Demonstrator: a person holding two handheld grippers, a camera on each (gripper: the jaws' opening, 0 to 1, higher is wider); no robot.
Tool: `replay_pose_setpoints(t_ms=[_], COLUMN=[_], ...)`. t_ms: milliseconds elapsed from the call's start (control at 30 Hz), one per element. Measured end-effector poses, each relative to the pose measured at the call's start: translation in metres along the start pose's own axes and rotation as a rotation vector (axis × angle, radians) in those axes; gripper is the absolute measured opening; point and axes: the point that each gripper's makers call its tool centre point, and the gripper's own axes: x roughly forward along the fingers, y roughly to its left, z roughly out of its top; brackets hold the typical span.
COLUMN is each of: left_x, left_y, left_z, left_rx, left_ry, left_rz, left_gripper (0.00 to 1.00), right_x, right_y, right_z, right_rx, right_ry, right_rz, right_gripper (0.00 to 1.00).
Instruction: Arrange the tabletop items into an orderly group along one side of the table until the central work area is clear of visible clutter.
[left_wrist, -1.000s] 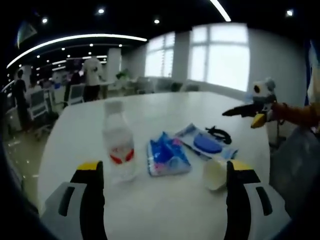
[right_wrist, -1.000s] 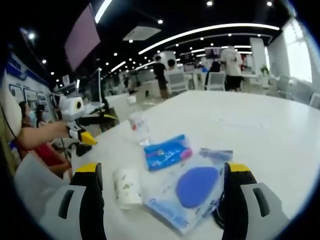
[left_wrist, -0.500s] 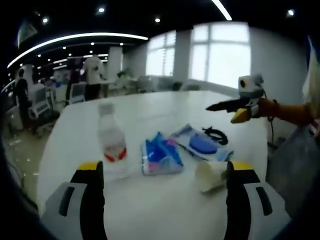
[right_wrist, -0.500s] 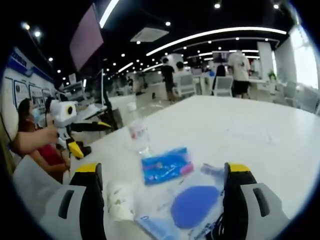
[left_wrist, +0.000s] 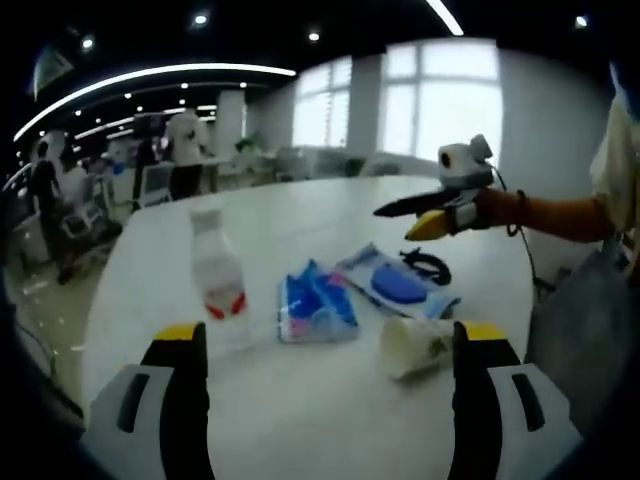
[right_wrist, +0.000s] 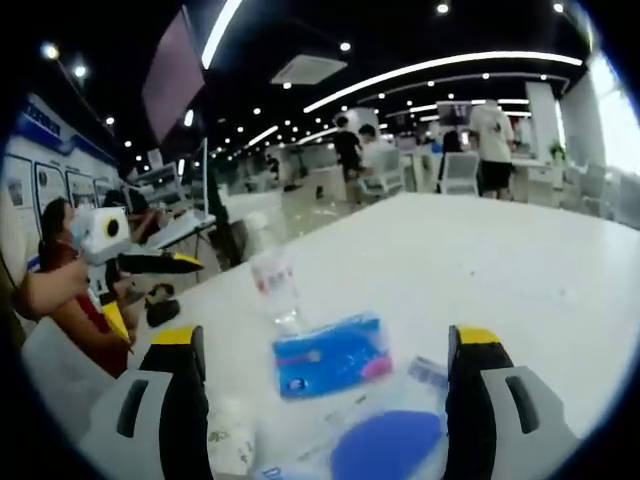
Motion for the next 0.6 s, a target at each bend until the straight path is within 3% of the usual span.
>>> replay_pose_setpoints(t_ms=[233, 600], left_x=[-0.004, -0.005], left_y=[-0.002, -0.007], left_z=[-0.003, -0.012], left_rx=[0.011, -0.017], left_ry=[0.013, 0.041], left_rz=[0.03, 0.029], left_gripper=[1.0, 1.0], right_x=[0.021, 0.051], right_y=[-0.009, -0.018], right_z=[0.005, -0.001], right_rx=[-0.006, -0.007], right_ry=[-0.011, -0.01], right_rz=[0.017, 0.034], right_gripper=[0.99, 0.94])
